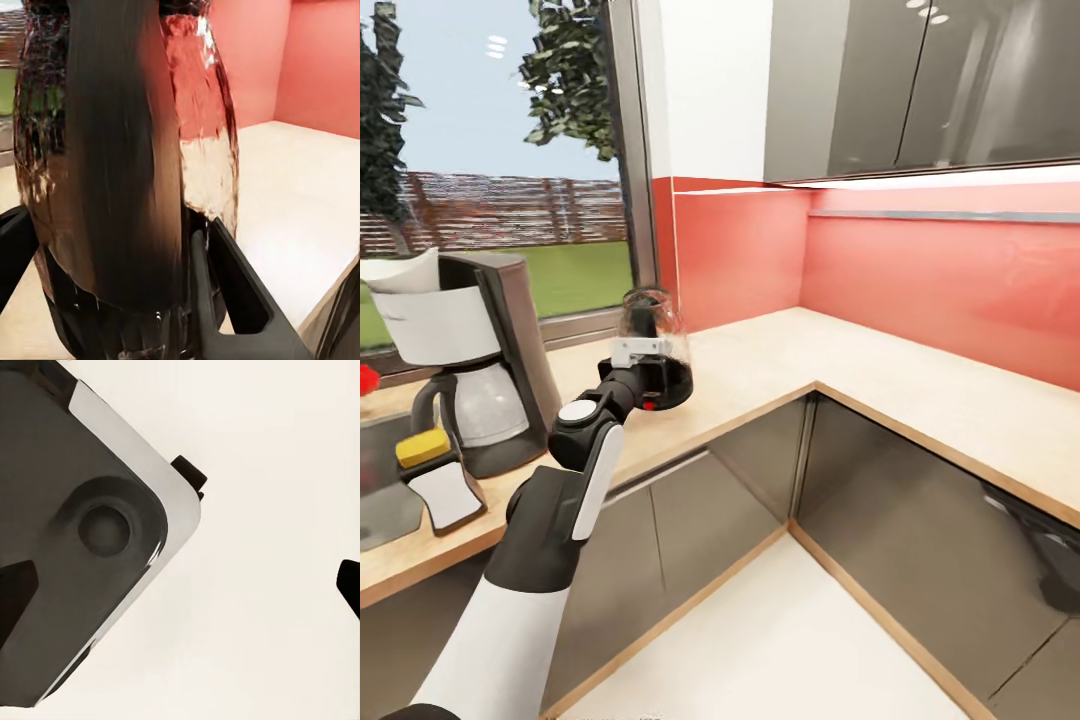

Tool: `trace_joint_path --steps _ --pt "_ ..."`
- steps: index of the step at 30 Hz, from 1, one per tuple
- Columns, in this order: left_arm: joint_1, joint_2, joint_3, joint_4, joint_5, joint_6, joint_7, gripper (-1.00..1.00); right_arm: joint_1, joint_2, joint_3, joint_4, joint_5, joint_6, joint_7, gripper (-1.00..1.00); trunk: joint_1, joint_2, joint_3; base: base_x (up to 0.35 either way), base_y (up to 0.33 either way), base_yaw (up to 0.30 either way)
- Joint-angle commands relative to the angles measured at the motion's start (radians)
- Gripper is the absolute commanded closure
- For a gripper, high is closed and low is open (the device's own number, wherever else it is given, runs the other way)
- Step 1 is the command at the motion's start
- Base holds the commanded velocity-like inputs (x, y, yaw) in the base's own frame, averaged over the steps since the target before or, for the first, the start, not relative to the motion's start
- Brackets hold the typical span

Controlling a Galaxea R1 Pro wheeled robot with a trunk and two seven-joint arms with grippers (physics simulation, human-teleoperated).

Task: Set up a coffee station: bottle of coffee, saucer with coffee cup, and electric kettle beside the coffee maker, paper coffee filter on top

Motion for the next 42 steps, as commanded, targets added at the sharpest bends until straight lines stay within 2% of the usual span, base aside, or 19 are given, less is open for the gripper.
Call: trace_joint_path --steps 1,9,22,35,36,37,42 --pt "-0.001 0.0 -0.001 -0.001 0.007 0.004 0.008 1.0 -0.001 0.0 0.005 0.003 -0.001 -0.007 0.001 -1.0 0.0 -0.001 -0.001 0.005 0.0 0.267" --pt "-0.001 0.0 -0.001 0.0 0.007 0.005 0.011 1.0 -0.001 0.0 0.005 0.003 -0.001 -0.006 0.001 -1.0 0.0 -0.001 -0.001 0.197 -0.139 0.121" --pt "-0.001 0.0 0.0 0.001 0.007 0.004 0.012 1.0 -0.001 0.0 0.005 0.003 -0.001 -0.006 0.001 -1.0 0.0 -0.001 -0.001 0.168 -0.128 0.245" --pt "-0.001 0.0 0.007 0.001 0.007 0.003 0.012 1.0 -0.001 0.0 0.007 0.003 0.0 -0.004 0.002 -1.0 0.0 -0.001 -0.001 0.002 -0.002 0.014" --pt "-0.001 0.0 0.007 0.001 0.007 0.003 0.082 1.0 -0.001 0.0 0.006 0.003 0.001 -0.004 0.002 -1.0 0.0 -0.001 -0.001 0.0 0.0 0.0" --pt "-0.001 0.0 0.005 0.001 0.008 0.003 0.113 1.0 -0.001 0.0 0.006 0.003 0.001 -0.004 0.002 -1.0 0.0 -0.001 -0.001 0.0 0.0 0.0" --pt "-0.001 0.0 0.003 0.002 0.007 0.003 0.143 1.0 -0.001 0.0 0.006 0.003 0.002 -0.004 0.002 -1.0 0.0 -0.001 -0.001 0.0 0.0 0.0"
